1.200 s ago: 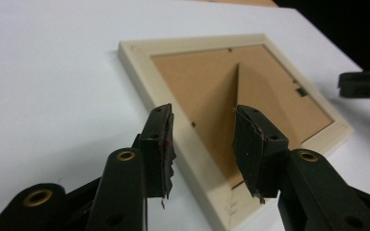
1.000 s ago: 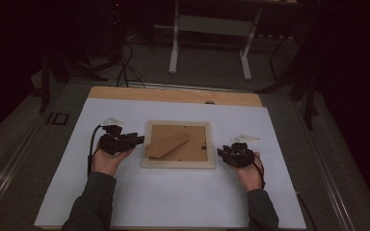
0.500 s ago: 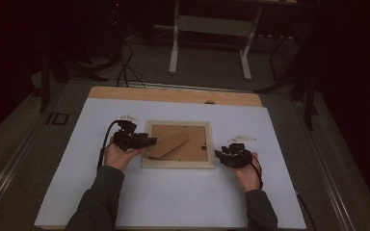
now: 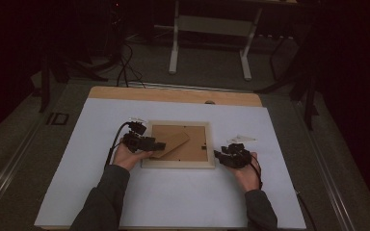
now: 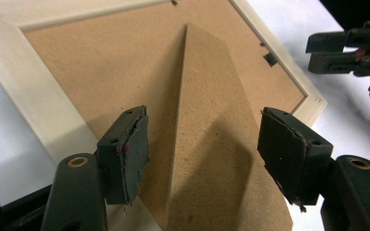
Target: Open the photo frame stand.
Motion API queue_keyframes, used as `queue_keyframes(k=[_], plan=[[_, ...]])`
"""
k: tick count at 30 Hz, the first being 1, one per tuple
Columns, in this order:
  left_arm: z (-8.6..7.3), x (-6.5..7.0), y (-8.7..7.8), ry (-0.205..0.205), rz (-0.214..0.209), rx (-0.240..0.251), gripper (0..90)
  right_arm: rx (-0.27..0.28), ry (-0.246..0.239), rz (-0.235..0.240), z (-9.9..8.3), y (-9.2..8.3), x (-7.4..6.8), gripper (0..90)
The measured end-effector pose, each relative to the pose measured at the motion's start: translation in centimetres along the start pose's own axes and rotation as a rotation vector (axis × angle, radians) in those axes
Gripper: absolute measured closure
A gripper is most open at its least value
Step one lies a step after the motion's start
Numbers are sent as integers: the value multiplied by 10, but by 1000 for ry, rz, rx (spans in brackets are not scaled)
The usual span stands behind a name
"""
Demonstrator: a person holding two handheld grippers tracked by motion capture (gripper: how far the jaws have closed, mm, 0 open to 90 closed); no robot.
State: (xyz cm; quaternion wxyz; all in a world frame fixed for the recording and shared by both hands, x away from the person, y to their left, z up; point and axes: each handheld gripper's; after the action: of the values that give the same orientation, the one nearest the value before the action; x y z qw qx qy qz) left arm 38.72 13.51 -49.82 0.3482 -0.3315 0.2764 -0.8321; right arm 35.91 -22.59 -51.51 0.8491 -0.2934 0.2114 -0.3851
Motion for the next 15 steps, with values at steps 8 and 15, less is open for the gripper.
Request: queue_keyframes(k=[8,15], plan=[[0,5,9,14,9,-29,362,-7,6,1,0,1,0,579],[2,6,13,16,-18,-54,373,-5,-5,4,0,3,-3,575]])
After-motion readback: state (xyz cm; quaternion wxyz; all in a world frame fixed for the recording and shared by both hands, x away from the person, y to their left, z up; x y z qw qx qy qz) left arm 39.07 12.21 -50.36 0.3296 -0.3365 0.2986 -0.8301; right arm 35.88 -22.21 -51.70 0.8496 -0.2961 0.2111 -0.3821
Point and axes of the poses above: each handheld gripper's, and its own axes: y roughly forward along the jaws, z roughly out of its top, x roughly to its right, and after that the axes turned 6 degrees about z, right-handed
